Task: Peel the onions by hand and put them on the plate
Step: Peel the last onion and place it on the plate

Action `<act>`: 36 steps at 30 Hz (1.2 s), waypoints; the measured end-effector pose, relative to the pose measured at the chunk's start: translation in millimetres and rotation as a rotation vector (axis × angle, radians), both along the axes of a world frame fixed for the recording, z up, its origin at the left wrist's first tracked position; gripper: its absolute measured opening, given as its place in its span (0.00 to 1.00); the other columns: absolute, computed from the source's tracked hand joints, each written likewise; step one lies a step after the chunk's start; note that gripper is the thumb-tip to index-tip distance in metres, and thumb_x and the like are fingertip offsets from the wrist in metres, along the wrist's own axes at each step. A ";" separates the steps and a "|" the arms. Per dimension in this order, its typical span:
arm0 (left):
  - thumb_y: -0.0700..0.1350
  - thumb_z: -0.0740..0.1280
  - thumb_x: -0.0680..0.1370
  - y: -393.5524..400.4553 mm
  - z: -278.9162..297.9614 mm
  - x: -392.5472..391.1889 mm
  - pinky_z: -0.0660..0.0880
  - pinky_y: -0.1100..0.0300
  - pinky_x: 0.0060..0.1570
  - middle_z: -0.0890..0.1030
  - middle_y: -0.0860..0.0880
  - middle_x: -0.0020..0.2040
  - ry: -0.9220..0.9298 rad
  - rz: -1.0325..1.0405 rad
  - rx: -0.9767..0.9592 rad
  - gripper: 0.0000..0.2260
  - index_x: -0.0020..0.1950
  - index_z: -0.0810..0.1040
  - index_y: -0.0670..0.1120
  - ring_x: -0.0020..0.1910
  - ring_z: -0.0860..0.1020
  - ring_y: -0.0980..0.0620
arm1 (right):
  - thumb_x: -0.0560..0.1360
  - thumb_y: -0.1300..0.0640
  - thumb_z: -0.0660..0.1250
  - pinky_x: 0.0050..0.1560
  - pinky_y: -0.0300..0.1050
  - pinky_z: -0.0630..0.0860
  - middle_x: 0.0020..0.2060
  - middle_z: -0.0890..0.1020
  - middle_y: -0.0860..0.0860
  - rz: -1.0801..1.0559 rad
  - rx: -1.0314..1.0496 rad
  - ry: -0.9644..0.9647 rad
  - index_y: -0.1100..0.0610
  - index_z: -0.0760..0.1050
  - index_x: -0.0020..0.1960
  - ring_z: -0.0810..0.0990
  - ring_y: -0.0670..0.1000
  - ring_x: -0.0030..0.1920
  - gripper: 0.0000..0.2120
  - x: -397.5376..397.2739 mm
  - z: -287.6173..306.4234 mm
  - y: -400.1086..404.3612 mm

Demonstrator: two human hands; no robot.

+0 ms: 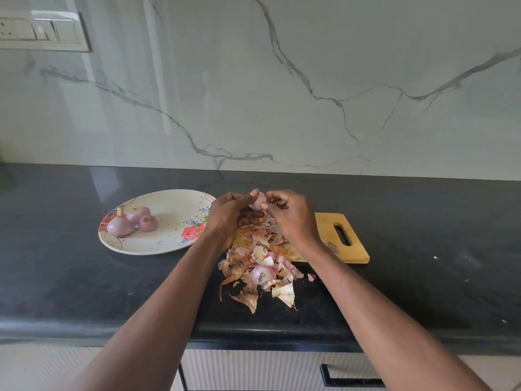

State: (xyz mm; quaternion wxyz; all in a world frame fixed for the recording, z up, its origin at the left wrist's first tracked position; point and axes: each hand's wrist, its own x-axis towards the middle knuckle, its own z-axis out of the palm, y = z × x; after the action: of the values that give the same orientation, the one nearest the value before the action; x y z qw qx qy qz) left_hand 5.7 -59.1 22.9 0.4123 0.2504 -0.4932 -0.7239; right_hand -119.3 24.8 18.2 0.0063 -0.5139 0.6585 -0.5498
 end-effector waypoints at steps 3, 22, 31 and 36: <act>0.46 0.77 0.68 1.1 -0.3 -0.2 0.81 0.58 0.32 0.84 0.38 0.38 -0.028 -0.010 -0.032 0.17 0.48 0.75 0.39 0.33 0.82 0.44 | 0.73 0.59 0.74 0.45 0.39 0.79 0.46 0.85 0.49 -0.020 -0.029 0.013 0.58 0.84 0.51 0.82 0.44 0.44 0.07 0.2 -1.8 0.2; 0.42 0.78 0.66 6.0 0.1 -3.5 0.83 0.55 0.38 0.84 0.39 0.38 -0.063 -0.014 -0.223 0.17 0.48 0.77 0.36 0.36 0.84 0.45 | 0.69 0.59 0.78 0.26 0.36 0.70 0.27 0.80 0.47 0.019 -0.029 -0.082 0.60 0.82 0.35 0.72 0.40 0.24 0.07 1.6 0.6 7.1; 0.36 0.73 0.76 -0.5 0.0 -4.7 0.84 0.57 0.40 0.85 0.40 0.40 0.085 0.043 0.002 0.06 0.46 0.75 0.38 0.36 0.84 0.45 | 0.74 0.64 0.72 0.39 0.41 0.81 0.41 0.85 0.53 0.066 0.014 -0.406 0.59 0.83 0.52 0.83 0.46 0.37 0.08 -1.1 3.7 2.2; 0.41 0.75 0.75 -1.7 -0.6 -2.6 0.82 0.58 0.36 0.84 0.39 0.41 0.007 0.024 -0.018 0.11 0.49 0.76 0.37 0.33 0.83 0.44 | 0.74 0.62 0.73 0.44 0.35 0.79 0.43 0.86 0.49 0.033 0.020 -0.267 0.58 0.85 0.51 0.84 0.44 0.43 0.06 -3.1 2.1 -1.5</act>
State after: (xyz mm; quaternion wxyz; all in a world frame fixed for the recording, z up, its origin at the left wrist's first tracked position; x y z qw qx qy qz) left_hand 3.1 -60.8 22.3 0.4251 0.2500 -0.4953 -0.7152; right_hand -122.4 23.2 20.4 0.1080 -0.4470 0.6487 -0.6064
